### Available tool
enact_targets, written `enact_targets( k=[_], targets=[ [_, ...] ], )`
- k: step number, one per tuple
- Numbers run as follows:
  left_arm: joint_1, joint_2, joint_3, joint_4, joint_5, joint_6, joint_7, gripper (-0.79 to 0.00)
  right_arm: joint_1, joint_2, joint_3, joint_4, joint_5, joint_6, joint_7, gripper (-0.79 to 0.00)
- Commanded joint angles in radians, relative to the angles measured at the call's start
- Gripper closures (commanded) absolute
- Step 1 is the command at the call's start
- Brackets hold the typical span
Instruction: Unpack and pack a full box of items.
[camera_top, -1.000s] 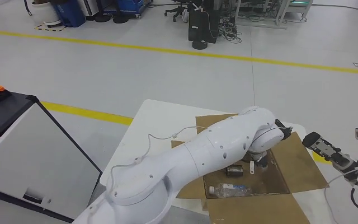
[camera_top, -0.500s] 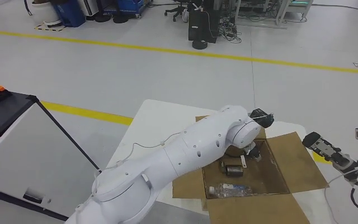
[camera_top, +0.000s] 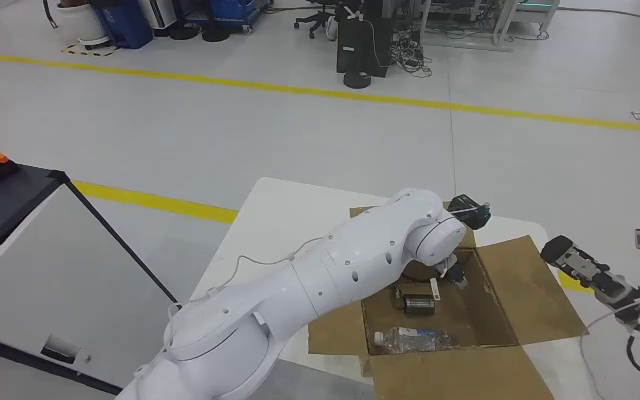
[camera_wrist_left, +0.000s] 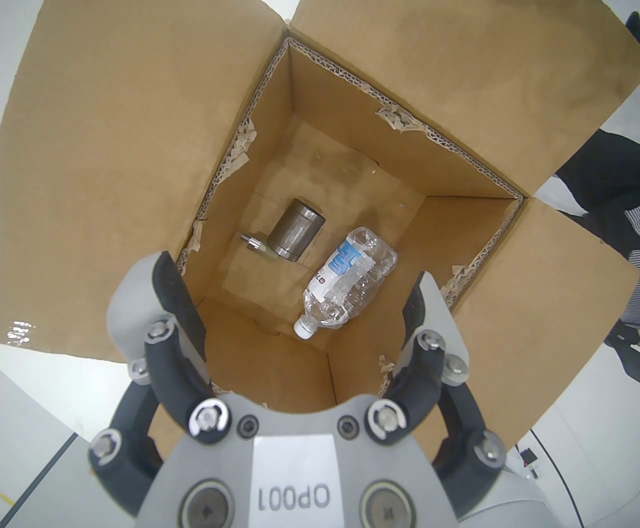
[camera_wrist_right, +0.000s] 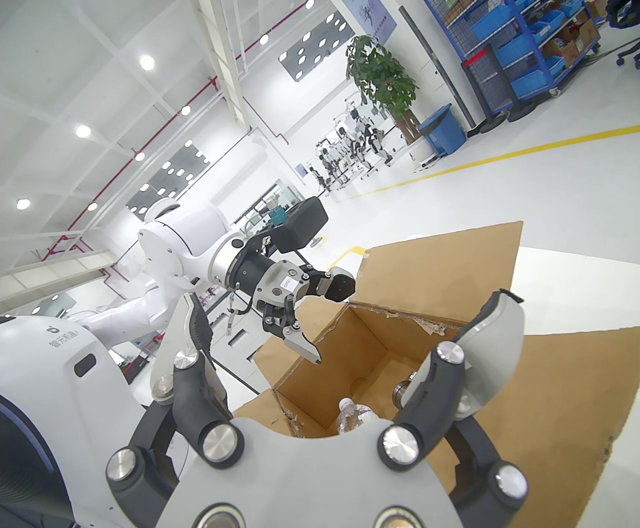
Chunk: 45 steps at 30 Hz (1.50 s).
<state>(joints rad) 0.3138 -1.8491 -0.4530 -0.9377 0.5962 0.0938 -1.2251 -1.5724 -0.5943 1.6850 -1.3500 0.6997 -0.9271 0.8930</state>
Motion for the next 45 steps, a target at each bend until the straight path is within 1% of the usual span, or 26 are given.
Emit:
enact_targets(
  k=[1, 11, 13, 15, 18, 22, 25, 27, 29, 30, 33, 35, 45],
  targets=[
    [0.000, 0.000, 0.000, -0.001, 0.000, 0.000, 0.000, -0.785, 0.000, 0.000, 0.000, 0.000, 0.000, 0.000, 0.000, -0.785],
    [0.003, 0.001, -0.002, -0.002, 0.001, 0.000, 0.010, -0.785, 0.000, 0.000, 0.000, 0.000, 0.000, 0.000, 0.000, -0.785],
    [0.017, 0.005, -0.017, -0.016, 0.003, 0.002, 0.042, -0.785, 0.000, 0.000, 0.000, 0.000, 0.000, 0.000, 0.000, -0.785],
    [0.019, 0.014, -0.039, -0.043, 0.012, 0.012, 0.039, -0.785, 0.000, 0.000, 0.000, 0.000, 0.000, 0.000, 0.000, -0.785],
    [0.024, 0.031, -0.075, -0.105, 0.037, 0.042, 0.013, -0.785, 0.000, 0.000, 0.000, 0.000, 0.000, 0.000, 0.000, -0.785],
    [0.057, 0.061, -0.150, -0.225, 0.062, 0.144, -0.039, -0.785, 0.000, 0.000, 0.000, 0.000, 0.000, 0.000, 0.000, -0.785],
    [0.117, 0.088, -0.213, -0.336, 0.078, 0.237, -0.070, -0.785, 0.000, 0.000, 0.000, 0.000, 0.000, 0.000, 0.000, -0.785],
    [0.172, 0.104, -0.260, -0.414, 0.075, 0.314, -0.088, -0.785, 0.000, 0.000, 0.000, 0.000, 0.000, 0.000, 0.000, -0.785],
    [0.222, 0.118, -0.288, -0.497, 0.075, 0.360, -0.120, -0.785, 0.000, 0.000, 0.000, 0.000, 0.000, 0.000, 0.000, -0.785],
    [0.255, 0.122, -0.312, -0.535, 0.048, 0.386, -0.115, -0.785, 0.000, 0.000, 0.000, 0.000, 0.000, 0.000, 0.000, -0.785],
    [0.319, 0.133, -0.329, -0.621, 0.017, 0.400, -0.101, -0.785, 0.000, 0.000, 0.000, 0.000, 0.000, 0.000, 0.000, -0.785],
    [0.339, 0.138, -0.329, -0.652, 0.011, 0.408, -0.093, -0.785, 0.000, 0.000, 0.000, 0.000, 0.000, 0.000, 0.000, -0.785],
    [0.339, 0.138, -0.329, -0.652, 0.011, 0.408, -0.093, -0.785, 0.000, 0.000, 0.000, 0.000, 0.000, 0.000, 0.000, -0.785]
  ],
)
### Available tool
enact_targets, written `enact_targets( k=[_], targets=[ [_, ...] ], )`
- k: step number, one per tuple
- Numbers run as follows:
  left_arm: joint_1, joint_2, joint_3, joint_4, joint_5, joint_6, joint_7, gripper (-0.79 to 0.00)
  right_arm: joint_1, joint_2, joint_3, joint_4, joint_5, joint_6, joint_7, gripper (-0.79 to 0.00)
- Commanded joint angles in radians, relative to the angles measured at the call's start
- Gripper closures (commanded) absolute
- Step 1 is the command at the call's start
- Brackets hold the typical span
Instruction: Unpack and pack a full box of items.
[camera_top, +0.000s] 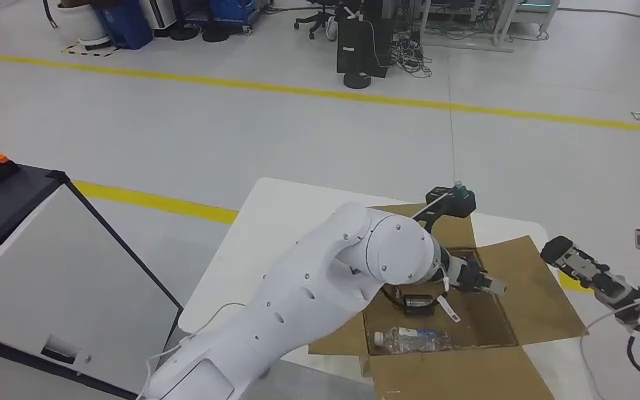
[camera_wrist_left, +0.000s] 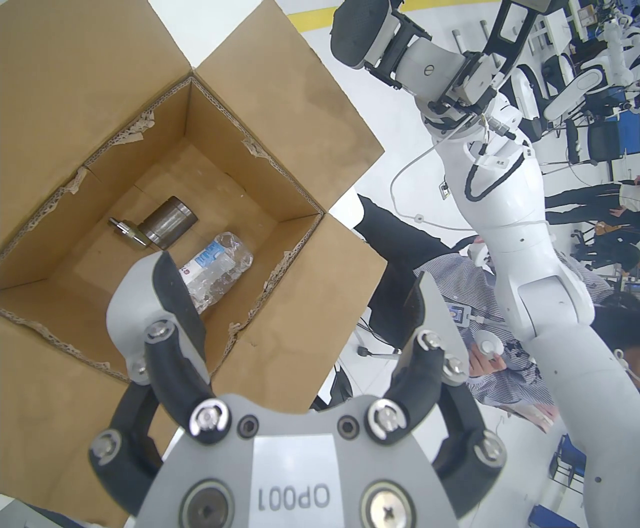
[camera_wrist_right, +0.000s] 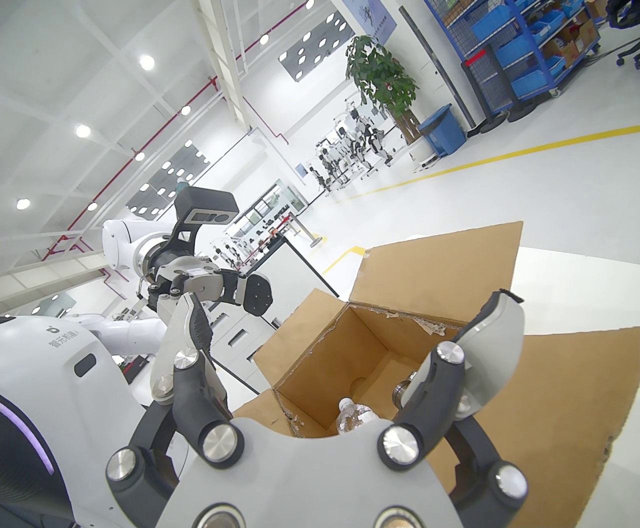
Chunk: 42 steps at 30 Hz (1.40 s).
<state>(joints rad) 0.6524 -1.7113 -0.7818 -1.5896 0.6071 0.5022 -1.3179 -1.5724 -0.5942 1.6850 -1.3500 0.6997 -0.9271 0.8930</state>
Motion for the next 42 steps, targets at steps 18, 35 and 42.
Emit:
enact_targets(
  k=[18, 35, 42],
  targets=[
    [0.086, 0.000, -0.016, 0.022, -0.096, 0.004, 0.077, -0.785, 0.000, 0.000, 0.000, 0.000, 0.000, 0.000, 0.000, -0.785],
    [0.192, 0.013, 0.032, 0.198, -0.149, 0.249, 0.249, -0.785, 0.000, 0.000, 0.000, 0.000, 0.000, 0.000, 0.000, -0.785],
    [0.232, 0.067, 0.087, 0.165, -0.224, 0.367, 0.367, -0.785, 0.000, 0.000, 0.000, 0.000, 0.000, 0.000, 0.000, -0.785]
  ],
)
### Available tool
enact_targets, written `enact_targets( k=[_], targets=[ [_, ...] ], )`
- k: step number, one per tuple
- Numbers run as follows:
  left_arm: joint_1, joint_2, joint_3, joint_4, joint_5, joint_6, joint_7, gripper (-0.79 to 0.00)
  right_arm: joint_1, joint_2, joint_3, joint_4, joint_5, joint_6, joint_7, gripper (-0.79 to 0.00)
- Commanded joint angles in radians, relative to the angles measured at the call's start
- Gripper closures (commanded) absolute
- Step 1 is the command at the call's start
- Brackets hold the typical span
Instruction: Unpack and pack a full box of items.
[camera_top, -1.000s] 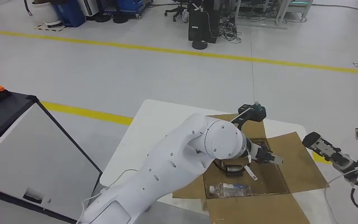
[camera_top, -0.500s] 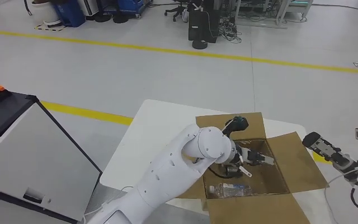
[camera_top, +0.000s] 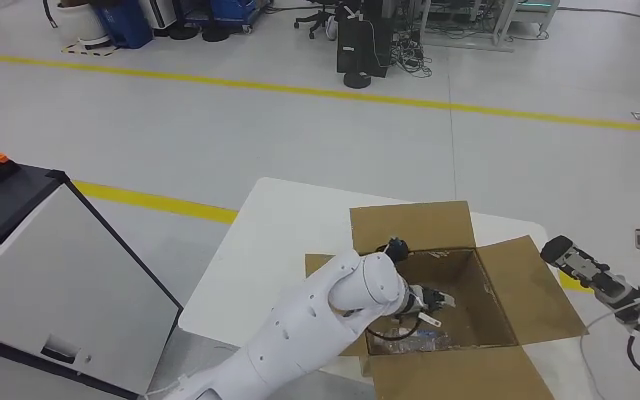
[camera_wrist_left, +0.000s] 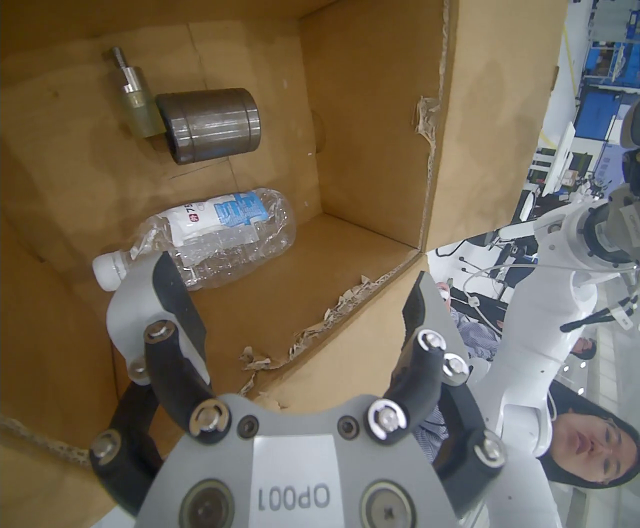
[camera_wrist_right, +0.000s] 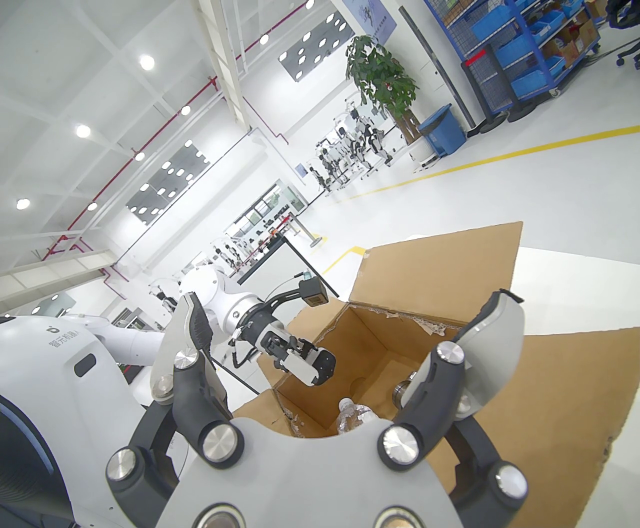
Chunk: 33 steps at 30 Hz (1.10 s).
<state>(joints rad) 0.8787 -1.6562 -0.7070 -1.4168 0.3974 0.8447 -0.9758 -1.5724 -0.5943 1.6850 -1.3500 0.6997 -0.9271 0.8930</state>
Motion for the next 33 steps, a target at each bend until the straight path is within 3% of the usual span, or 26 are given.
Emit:
enact_targets(
  k=[1, 7, 13, 19, 25, 30, 33],
  targets=[
    [0.010, 0.023, 0.024, -0.015, -0.033, 0.045, 0.045, -0.785, 0.000, 0.000, 0.000, 0.000, 0.000, 0.000, 0.000, -0.785],
    [-0.036, 0.109, 0.124, -0.066, -0.172, 0.168, 0.168, -0.785, 0.000, 0.000, 0.000, 0.000, 0.000, 0.000, 0.000, -0.785],
    [-0.172, 0.205, 0.211, -0.059, -0.267, 0.168, 0.168, -0.785, 0.000, 0.000, 0.000, 0.000, 0.000, 0.000, 0.000, -0.785],
    [-0.347, 0.278, 0.327, -0.044, -0.396, 0.168, 0.168, -0.785, 0.000, 0.000, 0.000, 0.000, 0.000, 0.000, 0.000, -0.785],
    [-0.511, 0.317, 0.441, -0.030, -0.532, 0.168, 0.168, -0.785, 0.000, 0.000, 0.000, 0.000, 0.000, 0.000, 0.000, -0.785],
    [-0.619, 0.323, 0.533, -0.006, -0.634, 0.168, 0.168, -0.785, 0.000, 0.000, 0.000, 0.000, 0.000, 0.000, 0.000, -0.785],
    [-0.666, 0.323, 0.536, -0.020, -0.652, 0.168, 0.170, -0.785, 0.000, 0.000, 0.000, 0.000, 0.000, 0.000, 0.000, -0.785]
  ],
)
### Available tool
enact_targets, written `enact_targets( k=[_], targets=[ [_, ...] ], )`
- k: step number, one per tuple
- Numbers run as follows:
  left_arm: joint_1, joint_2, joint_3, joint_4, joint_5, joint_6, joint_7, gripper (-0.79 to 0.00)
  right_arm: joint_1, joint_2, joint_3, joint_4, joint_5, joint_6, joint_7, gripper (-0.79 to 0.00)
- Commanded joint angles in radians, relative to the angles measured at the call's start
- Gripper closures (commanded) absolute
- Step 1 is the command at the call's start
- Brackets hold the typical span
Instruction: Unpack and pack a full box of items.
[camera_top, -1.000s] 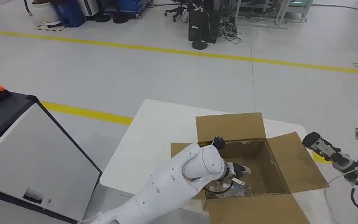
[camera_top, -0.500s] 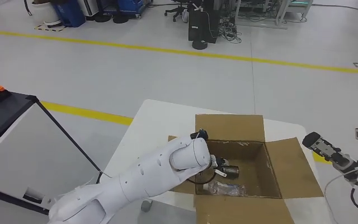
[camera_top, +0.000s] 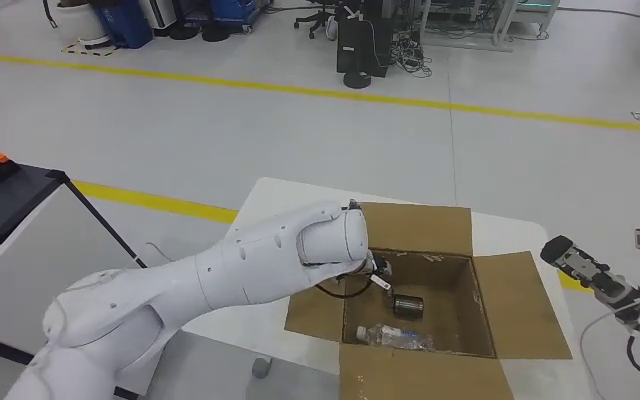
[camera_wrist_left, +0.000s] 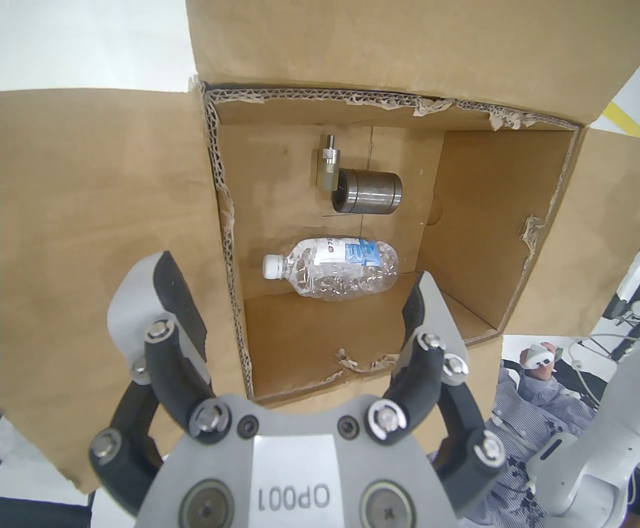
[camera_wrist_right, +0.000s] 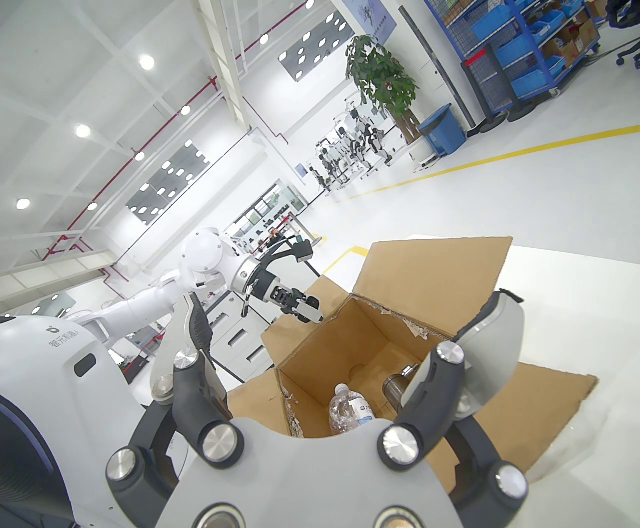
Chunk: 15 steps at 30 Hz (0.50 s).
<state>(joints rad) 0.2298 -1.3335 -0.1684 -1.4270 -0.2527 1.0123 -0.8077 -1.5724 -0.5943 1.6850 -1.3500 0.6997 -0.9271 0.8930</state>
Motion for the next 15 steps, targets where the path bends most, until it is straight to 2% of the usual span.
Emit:
enact_targets(
  k=[1, 4, 6, 9, 12, 15],
  targets=[
    [-0.030, 0.000, -0.008, -0.024, -0.010, 0.000, 0.008, -0.785, 0.000, 0.000, 0.000, 0.000, 0.000, 0.000, 0.000, -0.785],
    [-0.027, 0.011, -0.057, -0.082, -0.047, 0.000, 0.099, -0.785, 0.000, 0.000, 0.000, 0.000, 0.000, 0.000, 0.000, -0.785],
    [0.006, 0.027, -0.108, -0.137, -0.091, 0.000, 0.181, -0.785, 0.000, 0.000, 0.000, 0.000, 0.000, 0.000, 0.000, -0.785],
    [0.095, 0.065, -0.166, -0.201, -0.151, 0.000, 0.308, -0.785, 0.000, 0.000, 0.000, 0.000, 0.000, 0.000, 0.000, -0.785],
    [0.206, 0.120, -0.232, -0.263, -0.209, 0.000, 0.426, -0.785, 0.000, 0.000, 0.000, 0.000, 0.000, 0.000, 0.000, -0.785],
    [0.336, 0.177, -0.332, -0.385, -0.254, 0.000, 0.567, -0.785, 0.000, 0.000, 0.000, 0.000, 0.000, 0.000, 0.000, -0.785]
  ],
)
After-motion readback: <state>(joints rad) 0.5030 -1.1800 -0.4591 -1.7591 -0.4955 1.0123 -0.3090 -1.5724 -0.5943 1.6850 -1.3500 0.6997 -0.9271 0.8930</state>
